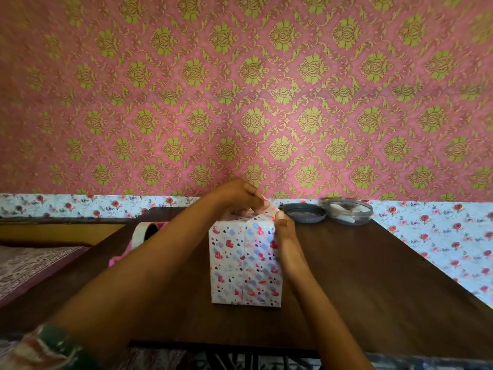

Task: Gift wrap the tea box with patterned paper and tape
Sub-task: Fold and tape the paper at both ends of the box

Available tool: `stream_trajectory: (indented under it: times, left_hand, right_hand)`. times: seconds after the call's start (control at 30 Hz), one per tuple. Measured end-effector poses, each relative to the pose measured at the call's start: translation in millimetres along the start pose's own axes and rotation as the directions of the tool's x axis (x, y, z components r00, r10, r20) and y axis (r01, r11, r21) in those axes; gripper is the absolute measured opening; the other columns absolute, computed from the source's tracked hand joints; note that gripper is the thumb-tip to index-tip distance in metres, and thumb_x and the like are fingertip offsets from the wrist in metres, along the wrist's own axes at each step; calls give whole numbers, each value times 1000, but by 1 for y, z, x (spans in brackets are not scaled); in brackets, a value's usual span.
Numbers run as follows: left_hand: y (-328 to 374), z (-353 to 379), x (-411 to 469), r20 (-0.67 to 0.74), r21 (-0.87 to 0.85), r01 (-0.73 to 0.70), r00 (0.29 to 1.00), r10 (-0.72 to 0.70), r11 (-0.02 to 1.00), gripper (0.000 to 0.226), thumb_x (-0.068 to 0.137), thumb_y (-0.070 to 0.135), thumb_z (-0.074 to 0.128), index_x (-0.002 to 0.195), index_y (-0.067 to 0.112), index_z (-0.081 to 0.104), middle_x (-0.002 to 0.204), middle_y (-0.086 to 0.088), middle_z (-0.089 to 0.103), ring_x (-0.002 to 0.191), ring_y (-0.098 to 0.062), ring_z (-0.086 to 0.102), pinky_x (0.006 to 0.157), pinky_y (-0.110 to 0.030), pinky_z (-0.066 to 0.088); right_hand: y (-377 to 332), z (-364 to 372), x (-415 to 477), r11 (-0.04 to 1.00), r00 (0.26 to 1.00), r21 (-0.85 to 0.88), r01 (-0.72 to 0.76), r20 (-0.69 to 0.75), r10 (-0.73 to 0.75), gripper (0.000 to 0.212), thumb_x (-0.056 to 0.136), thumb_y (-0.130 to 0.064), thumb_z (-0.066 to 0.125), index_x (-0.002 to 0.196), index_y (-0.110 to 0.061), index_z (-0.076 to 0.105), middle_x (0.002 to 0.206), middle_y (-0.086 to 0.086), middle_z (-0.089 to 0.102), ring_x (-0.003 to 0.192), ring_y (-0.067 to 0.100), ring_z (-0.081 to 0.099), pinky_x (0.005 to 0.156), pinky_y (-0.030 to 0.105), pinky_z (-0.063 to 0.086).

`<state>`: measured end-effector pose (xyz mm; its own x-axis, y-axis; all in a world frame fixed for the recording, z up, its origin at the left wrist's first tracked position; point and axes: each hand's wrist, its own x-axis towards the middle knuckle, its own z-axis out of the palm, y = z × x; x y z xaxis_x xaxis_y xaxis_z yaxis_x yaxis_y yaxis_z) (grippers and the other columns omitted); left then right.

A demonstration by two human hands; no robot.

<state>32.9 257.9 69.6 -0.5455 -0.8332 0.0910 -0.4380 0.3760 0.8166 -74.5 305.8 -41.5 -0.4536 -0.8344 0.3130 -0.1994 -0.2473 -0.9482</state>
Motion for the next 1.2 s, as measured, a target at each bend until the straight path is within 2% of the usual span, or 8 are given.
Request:
stream_trajectory:
  times: [0.2, 0.4, 0.6, 0.7, 0.8, 0.93, 1.0, 1.2]
  left_hand:
    - [2, 5, 2, -13, 139, -3, 1000, 4, 990, 18, 83, 13, 68, 96, 1, 70, 71, -2, 65, 57, -11, 48, 54, -20, 38]
    - [7, 9, 4, -16, 377, -73, 996, 85, 923, 20, 82, 15, 68, 98, 3, 71, 92, -8, 69, 74, -17, 58, 60, -22, 43]
    - [15, 13, 14, -20, 740, -81, 990, 143, 667, 45, 83, 32, 66, 117, 4, 57, 123, -10, 58, 112, -27, 53, 91, -36, 43]
    - [11, 13, 20, -88, 849, 28, 992, 89, 527, 76, 81, 52, 61, 137, 12, 30, 138, -11, 45, 123, -32, 46, 98, -43, 40]
    - [-5, 4, 25, -129, 784, 83, 991, 31, 615, 89, 75, 63, 60, 142, 16, 25, 145, -10, 39, 128, -34, 42, 101, -44, 40]
    - [-25, -1, 19, -310, 719, 125, 938, 154, 683, 59, 87, 53, 53, 131, 16, 40, 131, -6, 52, 119, -28, 50, 84, -34, 42]
    - [-25, 1, 18, -341, 567, 21, 916, 212, 824, 47, 89, 44, 55, 124, 15, 43, 125, -7, 55, 113, -28, 53, 80, -32, 40]
    - [-20, 6, 19, -263, 199, -163, 941, 213, 966, 28, 89, 25, 55, 116, 19, 47, 115, -8, 54, 106, -25, 53, 89, -35, 44]
  right_hand:
    - [2, -1, 3, 1000, 1000, 10, -10, 10, 10, 59, 92, -61, 21, 138, -27, 33, 124, -1, 45, 126, 22, 40, 111, 47, 29]
    - [2, 5, 11, 1000, 999, -1, -28, -31, 28, 50, 98, -49, 26, 135, -20, 39, 113, 0, 48, 112, 18, 45, 107, 41, 33]
    - [4, 0, 3, 1000, 1000, -9, 7, 26, -7, 49, 97, -50, 22, 139, -27, 33, 134, 2, 44, 126, 23, 40, 111, 48, 29]
    - [-1, 0, 2, 1000, 1000, 16, -14, 11, 14, 53, 95, -55, 26, 138, -26, 35, 127, 5, 48, 103, 17, 52, 103, 42, 39]
    - [-3, -3, 1, 999, 999, 22, -38, 33, 37, 50, 97, -52, 26, 139, -27, 34, 120, -1, 45, 91, 13, 52, 94, 36, 42]
    - [-5, 1, -5, 999, 998, -19, -34, 51, 35, 70, 83, -71, 22, 140, -32, 31, 125, -8, 45, 109, 15, 48, 104, 40, 35]
    - [-3, 3, -6, 1000, 999, -6, -26, 39, 26, 87, 67, -83, 19, 137, -32, 36, 110, -11, 48, 99, 9, 45, 99, 35, 32]
    - [-4, -3, -8, 1000, 998, -4, -11, 60, 12, 53, 94, -58, 16, 140, -34, 28, 118, -8, 40, 102, 13, 45, 108, 48, 33]
